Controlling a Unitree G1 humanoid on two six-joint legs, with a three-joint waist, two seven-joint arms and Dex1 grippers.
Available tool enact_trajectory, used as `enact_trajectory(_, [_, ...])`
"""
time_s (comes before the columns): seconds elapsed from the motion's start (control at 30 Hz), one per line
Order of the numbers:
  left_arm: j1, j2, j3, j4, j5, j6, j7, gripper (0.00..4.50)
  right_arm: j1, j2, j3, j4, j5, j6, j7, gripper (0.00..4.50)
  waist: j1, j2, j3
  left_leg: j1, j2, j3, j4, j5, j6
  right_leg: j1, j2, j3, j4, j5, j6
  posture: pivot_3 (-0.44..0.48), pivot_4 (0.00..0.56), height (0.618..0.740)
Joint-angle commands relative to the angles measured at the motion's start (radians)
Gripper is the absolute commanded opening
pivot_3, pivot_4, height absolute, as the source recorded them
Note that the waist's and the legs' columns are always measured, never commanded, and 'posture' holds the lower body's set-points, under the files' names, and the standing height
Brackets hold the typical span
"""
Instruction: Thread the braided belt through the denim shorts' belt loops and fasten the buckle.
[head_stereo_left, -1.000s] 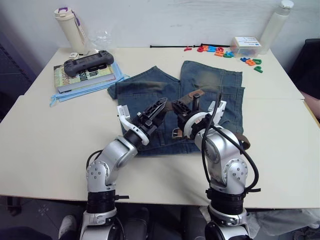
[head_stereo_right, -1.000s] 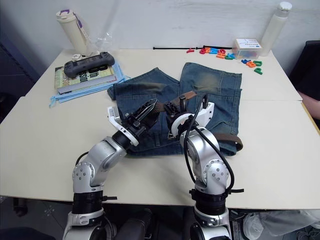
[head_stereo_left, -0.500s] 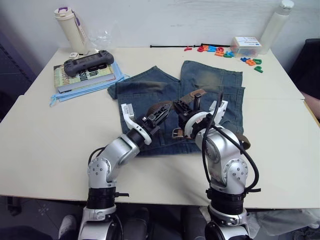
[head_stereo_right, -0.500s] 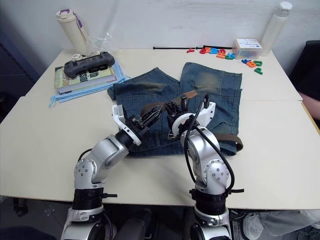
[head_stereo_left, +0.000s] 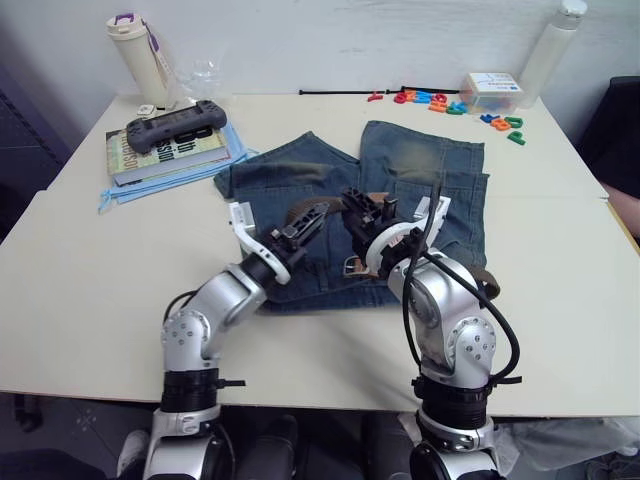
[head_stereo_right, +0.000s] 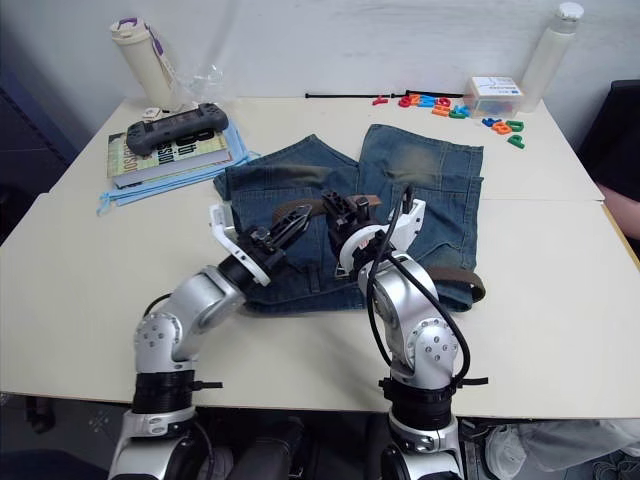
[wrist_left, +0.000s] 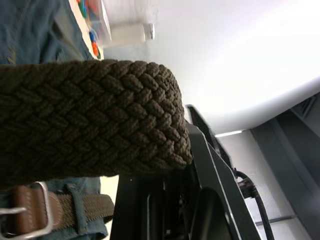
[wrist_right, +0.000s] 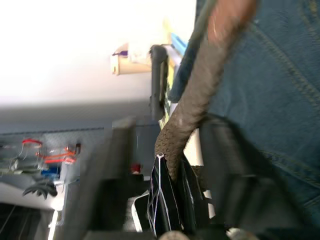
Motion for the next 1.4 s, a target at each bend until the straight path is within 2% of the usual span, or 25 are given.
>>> enact_trajectory(0.03, [0.021,0.08,0.054,-0.036,-0.077,0.05,-0.055,0.0,-0.006,-0.042,-0.026,-0.053,0.031,0.022,0.02,4.27,0.0,0.0,0.0,0.0,0.0,0.0,0.0,0.0,0.0,0.0,0.0,0.0,0.0,0.0,0.0,0.0,0.15,0.655])
enact_trajectory(0.07, [0.034,0.114,0.066,-0.045,-0.095,0.068,-0.072,0.0,0.003,-0.073,-0.032,-0.054,0.026,0.038,0.022,4.4,-0.001,0.0,0.0,0.0,0.0,0.0,0.0,0.0,0.0,0.0,0.0,0.0,-0.001,0.0,0.0,0.0,0.15,0.655])
enact_trajectory(0.17, [0.084,0.216,0.083,-0.071,-0.168,0.122,-0.096,0.0,0.021,-0.174,-0.044,-0.058,0.009,0.089,0.037,4.4,0.002,0.001,0.001,0.0,0.0,-0.001,-0.001,-0.001,0.0,0.0,0.001,0.0,-0.003,0.0,0.0,0.0,0.15,0.655])
enact_trajectory(0.27, [0.148,0.301,0.111,-0.111,-0.202,0.185,-0.145,0.0,0.029,-0.325,-0.043,-0.078,-0.021,0.188,0.121,4.4,0.001,0.001,0.002,0.0,0.0,-0.001,-0.003,-0.001,0.0,0.001,0.0,0.0,-0.004,0.0,0.0,0.0,0.15,0.655])
enact_trajectory(0.4, [0.212,0.4,0.163,-0.118,-0.203,0.256,-0.232,0.0,0.037,-0.578,-0.019,-0.167,-0.113,0.335,0.376,4.4,0.003,0.002,0.003,0.002,0.0,-0.001,-0.01,-0.001,0.001,0.002,-0.001,-0.001,-0.01,0.0,0.001,0.0,0.15,0.655])
enact_trajectory(0.5, [0.23,0.454,0.178,-0.09,-0.203,0.282,-0.267,0.0,0.035,-0.805,0.023,-0.251,-0.29,0.416,0.662,4.4,0.004,0.003,0.004,0.003,0.001,-0.001,-0.014,0.0,0.001,0.004,-0.001,-0.002,-0.015,0.001,0.001,0.0,0.15,0.655])
enact_trajectory(0.63, [0.261,0.504,0.171,-0.046,-0.203,0.297,-0.291,0.0,0.06,-0.941,0.024,-0.273,-0.419,0.409,0.901,4.4,0.003,0.001,0.004,0.005,0.002,-0.002,-0.017,0.0,0.001,0.008,-0.002,-0.004,-0.023,0.002,0.003,0.0,0.15,0.655])
enact_trajectory(0.73, [0.284,0.527,0.145,-0.022,-0.181,0.304,-0.302,0.0,0.072,-0.964,0.017,-0.271,-0.475,0.406,0.977,4.4,0.004,0.0,0.006,0.005,0.002,-0.001,-0.017,-0.001,0.002,0.009,-0.002,-0.003,-0.026,0.002,0.004,0.0,0.15,0.655])
enact_trajectory(0.9, [0.29,0.527,0.099,0.014,-0.111,0.309,-0.314,0.0,0.082,-0.941,-0.013,-0.273,-0.495,0.409,0.995,4.4,0.021,-0.002,0.007,0.005,0.002,-0.001,-0.017,-0.001,0.002,0.012,-0.003,-0.003,-0.032,0.003,0.005,0.0,0.15,0.655])
enact_trajectory(0.97, [0.273,0.508,0.071,0.037,-0.045,0.293,-0.296,0.0,0.091,-0.94,-0.031,-0.285,-0.486,0.414,0.995,4.4,0.029,-0.002,0.008,0.005,0.002,-0.001,-0.017,-0.001,0.002,0.013,-0.003,-0.003,-0.033,0.004,0.006,0.0,0.15,0.655])
enact_trajectory(1.13, [0.224,0.469,0.041,0.078,0.017,0.285,-0.283,0.0,0.114,-0.947,-0.062,-0.302,-0.481,0.428,1.008,4.4,0.053,-0.003,0.008,0.004,0.002,-0.001,-0.017,-0.001,0.002,0.015,-0.003,-0.004,-0.038,0.004,0.007,0.0,0.15,0.655])
enact_trajectory(1.4, [0.17,0.444,-0.007,0.077,0.135,0.331,-0.311,0.0,0.128,-0.942,-0.093,-0.311,-0.473,0.448,1.001,4.4,0.054,-0.003,0.009,0.005,0.002,-0.001,-0.017,-0.002,0.004,0.018,-0.003,-0.004,-0.043,0.006,0.009,0.0,0.15,0.655])
